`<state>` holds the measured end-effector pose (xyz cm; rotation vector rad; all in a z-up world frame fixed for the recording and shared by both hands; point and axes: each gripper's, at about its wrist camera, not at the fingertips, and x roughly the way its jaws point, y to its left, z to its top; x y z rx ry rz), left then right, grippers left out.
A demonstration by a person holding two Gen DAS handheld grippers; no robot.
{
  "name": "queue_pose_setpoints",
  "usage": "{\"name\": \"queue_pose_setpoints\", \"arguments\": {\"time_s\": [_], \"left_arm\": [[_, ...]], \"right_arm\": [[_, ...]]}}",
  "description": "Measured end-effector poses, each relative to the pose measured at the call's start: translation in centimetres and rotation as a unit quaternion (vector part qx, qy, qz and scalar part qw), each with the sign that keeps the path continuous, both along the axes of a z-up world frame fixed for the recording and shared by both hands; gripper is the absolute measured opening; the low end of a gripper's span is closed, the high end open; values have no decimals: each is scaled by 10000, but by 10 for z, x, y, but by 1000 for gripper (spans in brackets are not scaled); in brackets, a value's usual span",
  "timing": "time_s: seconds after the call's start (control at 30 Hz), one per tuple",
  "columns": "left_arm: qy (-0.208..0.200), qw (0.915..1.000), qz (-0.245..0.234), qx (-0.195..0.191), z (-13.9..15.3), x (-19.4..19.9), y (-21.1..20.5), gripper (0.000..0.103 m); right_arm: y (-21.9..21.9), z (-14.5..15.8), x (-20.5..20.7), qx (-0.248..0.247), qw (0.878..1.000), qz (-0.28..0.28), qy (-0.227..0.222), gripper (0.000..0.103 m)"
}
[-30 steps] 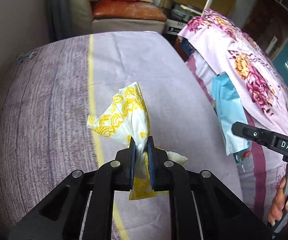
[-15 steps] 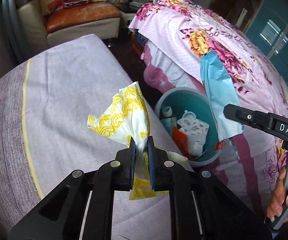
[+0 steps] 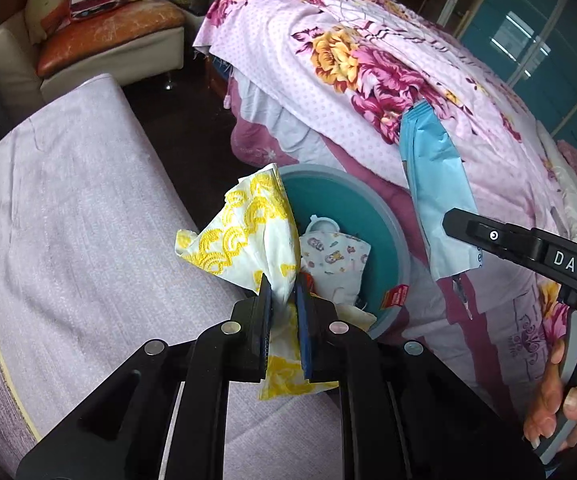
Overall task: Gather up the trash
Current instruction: 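Carry the yellow and blue wrappers over the wastebasket and open both tools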
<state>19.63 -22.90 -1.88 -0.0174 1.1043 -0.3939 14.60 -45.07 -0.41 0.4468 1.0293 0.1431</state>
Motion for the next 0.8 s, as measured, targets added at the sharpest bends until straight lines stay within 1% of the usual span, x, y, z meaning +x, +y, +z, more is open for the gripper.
{"name": "queue_pose_setpoints", "arguments": {"time_s": [0.23, 0.37, 0.53, 0.67, 0.73, 0.77, 0.8], "left_arm": [[76, 9998, -191, 47, -12, 12, -23, 13], [164, 9996, -244, 51, -21, 18, -29, 13], [262, 9992, -288, 22, -30, 25, -33, 13], [265, 9993, -270, 8, -33, 30, -34, 20], [279, 9993, -264, -27, -34, 31, -32, 27], [278, 9993, -254, -35, -33, 32, -32, 40], [227, 9995, -232, -25, -32, 31, -31, 56]], "right_arm": [[-15, -11, 5, -20, 9999, -108, 125, 14], [-22, -17, 9, -48, 9996, -156, 222, 14], [-20, -22, 13, -111, 9993, -192, 311, 14], [-19, -25, 17, -151, 9990, -211, 360, 14], [-18, -26, 20, -165, 9989, -217, 372, 14], [-17, -25, 21, -173, 9989, -218, 376, 14], [-16, -25, 21, -186, 9989, -215, 381, 14]]}}
